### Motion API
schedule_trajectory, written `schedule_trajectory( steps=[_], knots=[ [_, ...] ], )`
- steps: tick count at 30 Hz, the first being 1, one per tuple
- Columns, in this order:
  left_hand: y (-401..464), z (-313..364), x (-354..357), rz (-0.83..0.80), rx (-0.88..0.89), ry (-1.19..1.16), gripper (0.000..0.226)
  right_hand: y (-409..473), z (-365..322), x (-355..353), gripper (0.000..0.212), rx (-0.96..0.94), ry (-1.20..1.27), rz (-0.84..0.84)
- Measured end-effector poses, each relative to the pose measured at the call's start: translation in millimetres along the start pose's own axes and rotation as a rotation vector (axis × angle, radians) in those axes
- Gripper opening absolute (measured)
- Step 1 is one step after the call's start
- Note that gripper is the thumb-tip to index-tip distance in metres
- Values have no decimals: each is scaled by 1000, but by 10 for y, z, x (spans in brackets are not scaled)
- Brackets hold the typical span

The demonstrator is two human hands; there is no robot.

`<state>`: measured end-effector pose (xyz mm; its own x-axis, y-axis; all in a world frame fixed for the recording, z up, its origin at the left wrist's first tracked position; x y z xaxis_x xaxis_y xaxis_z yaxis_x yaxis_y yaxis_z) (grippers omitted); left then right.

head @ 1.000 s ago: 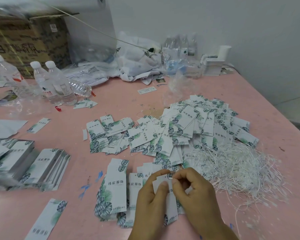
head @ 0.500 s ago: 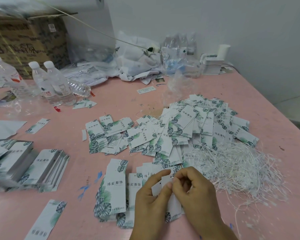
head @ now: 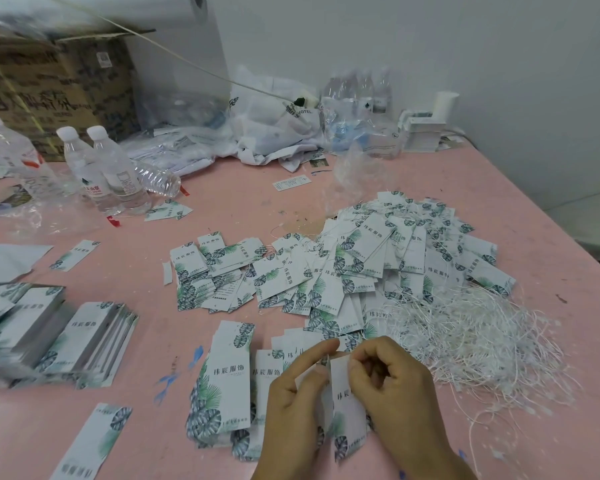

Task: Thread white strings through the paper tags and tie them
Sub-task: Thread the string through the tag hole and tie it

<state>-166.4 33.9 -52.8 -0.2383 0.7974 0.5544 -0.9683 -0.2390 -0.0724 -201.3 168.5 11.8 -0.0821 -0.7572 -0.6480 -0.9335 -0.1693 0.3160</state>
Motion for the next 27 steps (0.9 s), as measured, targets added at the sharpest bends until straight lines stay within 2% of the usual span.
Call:
schedule_trajectory(
  steps=[8,18,21,24,27],
  knots=[
    [34,-32,-91,49,-24,-42,44,8,-13,26,29,5,73,-45],
    [2,-2,-69,45,0,-2,46,-8,62,153,21,53,159,-268],
    [11,-14,-91,58,-2,-29,47,-33,165,299,5,219,410,-419],
    [31,-10,-155,93,7,-38,45,-77,297,413,8,413,680,-549],
    [38,-37,-188,119,0,-51,42,-94,393,428,6,577,963,-589]
  ],
)
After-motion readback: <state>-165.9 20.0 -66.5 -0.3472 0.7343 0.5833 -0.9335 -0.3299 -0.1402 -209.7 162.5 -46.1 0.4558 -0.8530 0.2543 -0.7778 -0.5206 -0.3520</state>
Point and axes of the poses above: each hand's wrist, its own y-axis towards the middle knuckle, its own x-axis out of the palm, z = x × y, the point moved 10 cm from there along y, towards the middle knuckle, and after that the axes turned 14 degrees about -y, right-handed, at the moved point
